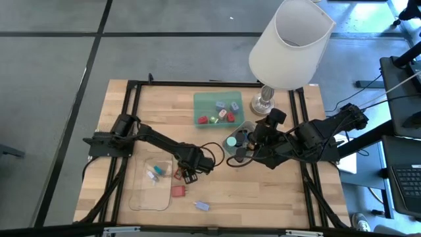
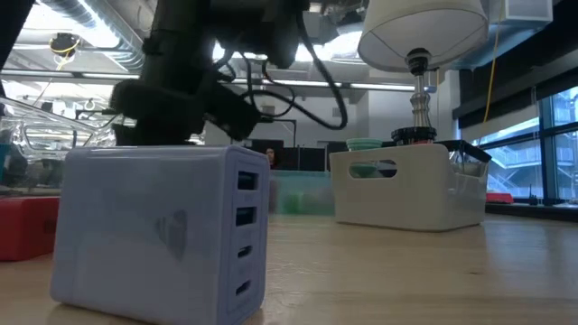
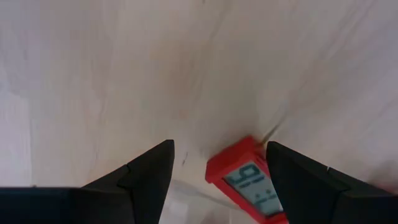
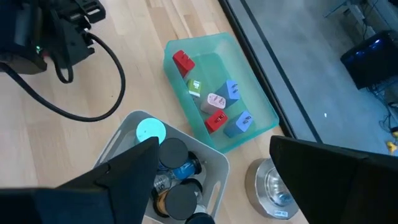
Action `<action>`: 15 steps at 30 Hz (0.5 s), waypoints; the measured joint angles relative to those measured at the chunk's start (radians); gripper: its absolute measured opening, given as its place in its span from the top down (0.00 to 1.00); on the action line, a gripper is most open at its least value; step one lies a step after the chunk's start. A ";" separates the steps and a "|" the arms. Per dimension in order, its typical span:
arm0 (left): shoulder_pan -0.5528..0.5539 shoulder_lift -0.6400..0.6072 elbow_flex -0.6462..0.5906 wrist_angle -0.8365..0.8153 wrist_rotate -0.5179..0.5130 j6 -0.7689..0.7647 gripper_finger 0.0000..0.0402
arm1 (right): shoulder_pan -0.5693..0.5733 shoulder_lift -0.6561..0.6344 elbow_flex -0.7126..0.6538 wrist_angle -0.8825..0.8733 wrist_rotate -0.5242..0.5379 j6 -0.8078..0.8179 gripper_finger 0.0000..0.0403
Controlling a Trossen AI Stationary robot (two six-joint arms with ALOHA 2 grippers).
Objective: Pick & Place Office items
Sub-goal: Put the red digital clock into the transparent bin
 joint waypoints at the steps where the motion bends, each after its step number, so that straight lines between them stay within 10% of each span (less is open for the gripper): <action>1: 0.000 0.004 0.000 -0.008 0.006 0.003 0.37 | 0.000 0.000 0.000 0.000 0.002 -0.008 0.23; 15: -0.001 0.008 0.000 -0.029 0.099 0.054 0.37 | 0.000 0.000 0.000 0.012 0.002 -0.020 0.23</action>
